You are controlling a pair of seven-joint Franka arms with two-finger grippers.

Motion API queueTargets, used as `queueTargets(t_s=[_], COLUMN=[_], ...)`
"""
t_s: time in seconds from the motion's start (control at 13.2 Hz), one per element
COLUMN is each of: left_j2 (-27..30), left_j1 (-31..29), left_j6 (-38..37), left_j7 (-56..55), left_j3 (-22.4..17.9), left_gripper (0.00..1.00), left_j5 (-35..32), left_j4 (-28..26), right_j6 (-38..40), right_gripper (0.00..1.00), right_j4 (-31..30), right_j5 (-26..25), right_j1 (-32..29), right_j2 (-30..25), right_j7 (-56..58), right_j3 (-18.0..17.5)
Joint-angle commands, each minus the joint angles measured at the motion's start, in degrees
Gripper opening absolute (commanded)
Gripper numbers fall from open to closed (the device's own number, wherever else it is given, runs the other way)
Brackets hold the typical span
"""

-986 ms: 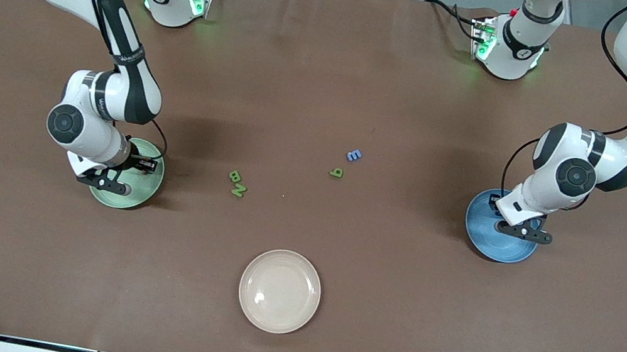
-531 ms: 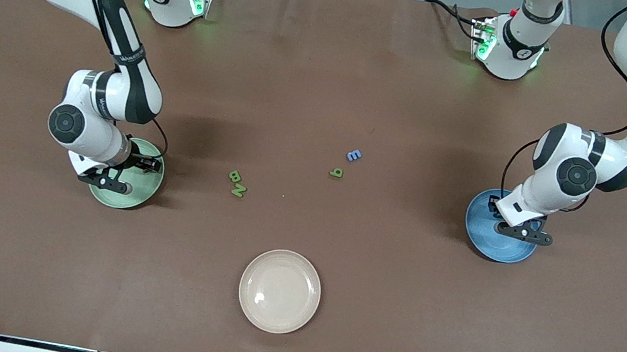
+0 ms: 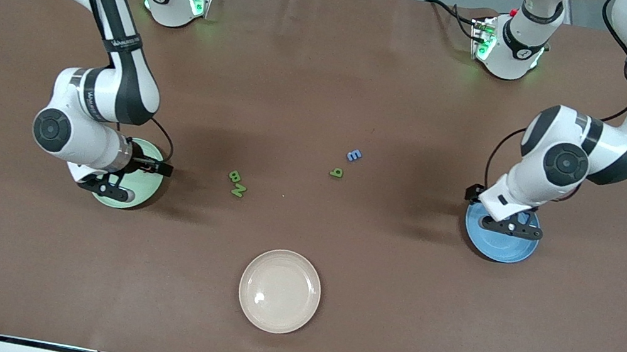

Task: Sort upper and lower case letters into plates
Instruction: 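Move the right gripper to the green Z while the left gripper reaches the blue m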

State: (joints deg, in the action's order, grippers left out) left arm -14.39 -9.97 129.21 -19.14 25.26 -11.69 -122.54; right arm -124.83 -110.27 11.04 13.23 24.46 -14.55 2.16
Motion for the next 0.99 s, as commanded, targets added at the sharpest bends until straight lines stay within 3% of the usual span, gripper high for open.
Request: queueTargets(t_s=[0.0, 0.08, 0.45, 0.91], left_j2=[-0.73, -2.56, -10.82, -18.74], left_j1=[0.39, 1.78, 13.64, 21.39], left_j6=[-2.2, -2.2, -2.03, 0.51], left_j7=[-15.15, -22.7, -48.74, -70.73], left_j3=[7.4, 9.61, 9.89, 8.84], left_gripper=[1.0, 1.0, 1.0, 1.0], left_j5=[0.97, 0.97, 0.88, -3.31], left_j4=[3.26, 5.1, 12.4, 14.96], right_j6=[-4.44, -7.07, -16.75, -22.04], right_gripper=[1.0, 1.0, 1.0, 0.97], right_j4=[-0.03, -0.03, -0.03, 2.25], right_j5=[1.18, 1.18, 1.18, 0.66], right_j1=[4.16, 6.09, 12.95, 17.61], right_j2=[0.49, 1.28, 5.5, 10.68], right_j7=[-6.52, -9.16, -16.83, -23.23], right_j3=[-0.05, -0.05, 0.04, 0.13])
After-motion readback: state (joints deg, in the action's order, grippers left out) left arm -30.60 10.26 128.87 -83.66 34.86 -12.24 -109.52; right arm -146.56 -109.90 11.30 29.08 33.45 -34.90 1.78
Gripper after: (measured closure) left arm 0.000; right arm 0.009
